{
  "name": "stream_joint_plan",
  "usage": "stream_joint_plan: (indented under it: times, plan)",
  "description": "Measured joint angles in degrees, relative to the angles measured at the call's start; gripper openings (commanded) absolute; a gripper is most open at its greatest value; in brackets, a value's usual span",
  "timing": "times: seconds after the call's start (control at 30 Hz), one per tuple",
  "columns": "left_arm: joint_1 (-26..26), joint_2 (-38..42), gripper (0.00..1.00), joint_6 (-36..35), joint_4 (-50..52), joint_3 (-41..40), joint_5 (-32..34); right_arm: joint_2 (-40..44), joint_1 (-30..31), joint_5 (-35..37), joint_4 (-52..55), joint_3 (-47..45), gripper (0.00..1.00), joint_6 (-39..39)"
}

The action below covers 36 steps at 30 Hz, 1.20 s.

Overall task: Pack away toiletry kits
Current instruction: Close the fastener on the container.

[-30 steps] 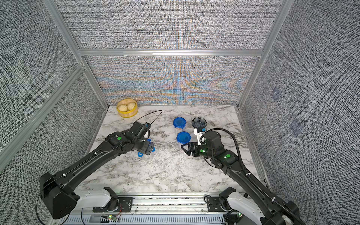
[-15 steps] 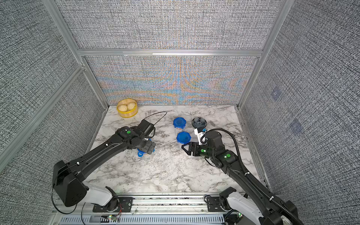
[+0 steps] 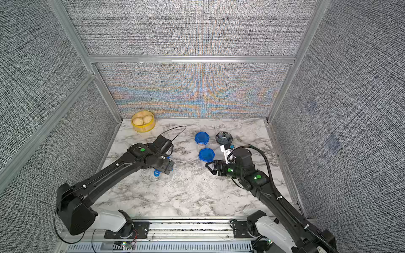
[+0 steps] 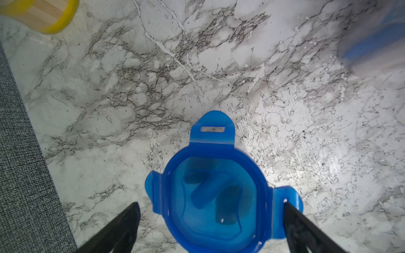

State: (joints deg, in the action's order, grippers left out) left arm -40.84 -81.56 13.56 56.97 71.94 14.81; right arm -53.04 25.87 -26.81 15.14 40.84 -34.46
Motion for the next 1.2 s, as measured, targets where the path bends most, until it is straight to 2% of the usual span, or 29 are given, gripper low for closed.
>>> stream_joint_plan:
  times: [0.3, 0.47, 0.97, 1.2]
  plan:
    - [2.73, 1.18, 0.99, 0.15, -1.09, -2.12, -2.6, 0.17, -0.09, 0.0, -0.07, 0.0, 0.78, -0.17]
    - [2.78, 1.01, 0.99, -0.74, -1.49, -2.1, -4.87, 0.46, -0.44, -0.15, -0.37, -0.33, 0.78, -0.2]
    - [3.43, -2.05, 1.0, -1.77, -1.6, -2.01, -5.9, 2.19, -0.92, -0.44, -0.74, -1.2, 0.78, -0.42]
    - [3.87, -2.05, 0.9, -1.75, -2.78, -3.23, -6.88, 2.71, -1.44, -0.44, -0.79, -1.6, 0.78, -0.42]
